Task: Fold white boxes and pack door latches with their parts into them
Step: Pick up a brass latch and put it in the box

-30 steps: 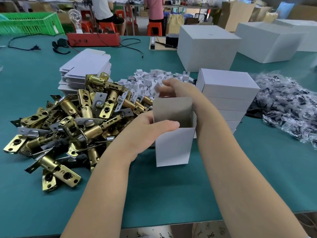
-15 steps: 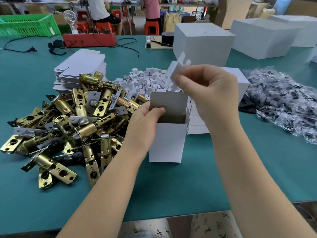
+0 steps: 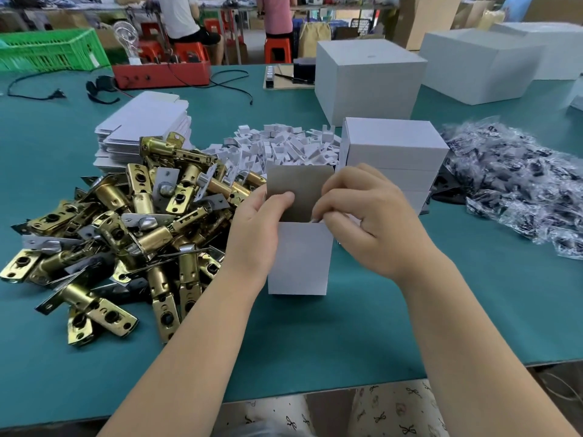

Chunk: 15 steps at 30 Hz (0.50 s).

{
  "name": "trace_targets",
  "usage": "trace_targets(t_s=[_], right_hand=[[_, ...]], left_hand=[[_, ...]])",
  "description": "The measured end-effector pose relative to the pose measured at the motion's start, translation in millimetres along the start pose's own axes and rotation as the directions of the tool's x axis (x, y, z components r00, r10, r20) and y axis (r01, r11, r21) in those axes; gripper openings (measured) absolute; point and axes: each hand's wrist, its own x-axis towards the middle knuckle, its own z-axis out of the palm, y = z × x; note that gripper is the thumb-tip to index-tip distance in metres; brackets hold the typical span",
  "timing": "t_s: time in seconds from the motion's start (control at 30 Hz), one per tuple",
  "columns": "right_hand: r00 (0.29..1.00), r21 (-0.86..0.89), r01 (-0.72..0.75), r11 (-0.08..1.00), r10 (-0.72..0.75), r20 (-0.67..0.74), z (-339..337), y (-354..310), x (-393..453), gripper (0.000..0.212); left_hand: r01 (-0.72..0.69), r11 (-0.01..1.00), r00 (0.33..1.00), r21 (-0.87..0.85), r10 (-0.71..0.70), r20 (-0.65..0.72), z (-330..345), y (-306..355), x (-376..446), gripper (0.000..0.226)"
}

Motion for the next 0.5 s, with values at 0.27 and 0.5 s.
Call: trace_targets(t_s=[0.27,0.5], right_hand=[[0.918,0.069,0.013,0.998,0.015,-0.396,14,1,-22,0.028],[0.383,0.459,-0.306,0.834,0.549,-0.743,-34,78,-23,0.02]], left_hand=[[0.009,0.996,1.0,-0.085,-0.009,-0.002,0,-3,1,0.043],[-0.106,0.986,0.968,-0.126,0.073,-0.241,13,-13,-7,0.025]])
